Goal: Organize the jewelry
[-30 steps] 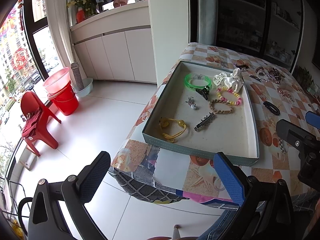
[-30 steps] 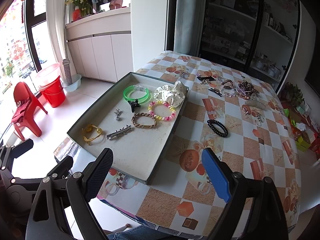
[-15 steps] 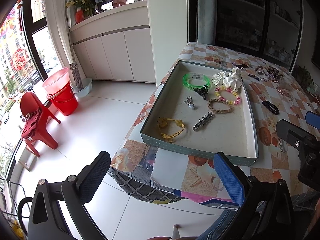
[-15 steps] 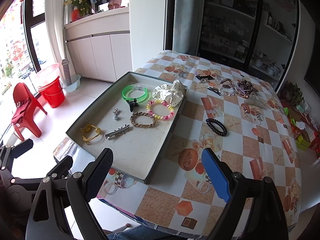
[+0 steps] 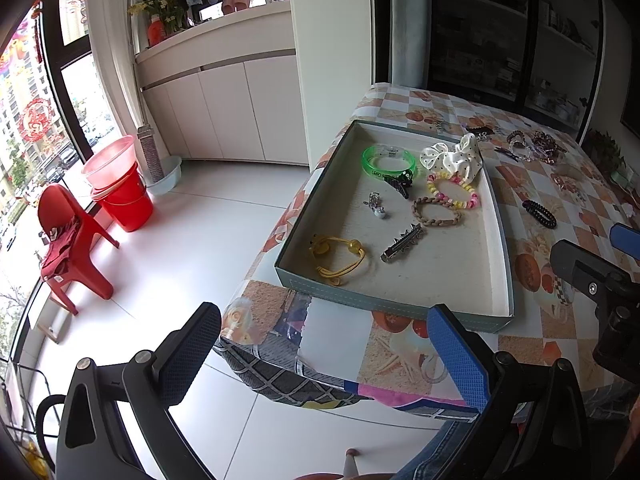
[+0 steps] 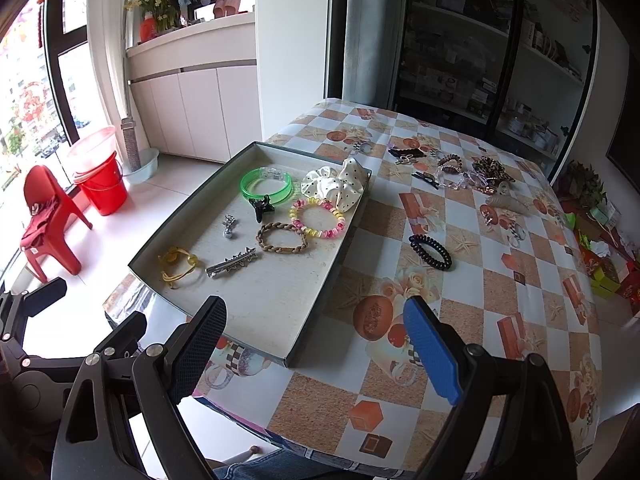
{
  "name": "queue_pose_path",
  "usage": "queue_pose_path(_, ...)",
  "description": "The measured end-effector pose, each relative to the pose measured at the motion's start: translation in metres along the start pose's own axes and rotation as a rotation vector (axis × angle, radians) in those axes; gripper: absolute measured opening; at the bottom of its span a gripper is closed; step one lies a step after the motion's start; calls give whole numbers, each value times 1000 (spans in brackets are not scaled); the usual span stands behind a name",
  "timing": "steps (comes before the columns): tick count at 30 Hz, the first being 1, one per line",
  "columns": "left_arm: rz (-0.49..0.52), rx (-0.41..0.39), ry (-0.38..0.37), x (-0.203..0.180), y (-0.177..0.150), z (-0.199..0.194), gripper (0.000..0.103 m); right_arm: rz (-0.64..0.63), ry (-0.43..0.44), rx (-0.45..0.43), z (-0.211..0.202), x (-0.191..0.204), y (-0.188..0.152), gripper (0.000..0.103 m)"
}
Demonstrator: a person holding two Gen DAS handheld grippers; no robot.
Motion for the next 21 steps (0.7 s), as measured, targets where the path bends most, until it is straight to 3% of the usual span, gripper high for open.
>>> queue_pose_path(21, 4, 1, 1, -1, 1, 1, 103, 0, 2, 1, 1, 0, 1, 92)
Point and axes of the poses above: each gripper's, at about its wrist camera, not at the fingertips, and z roughly the way its jaws point, x to its left, y to its top, the point moved 2 cm from there along z, roughly the way its jaws point, and after that the axes turned 9 degrees about -z, right-handed, at the moved point
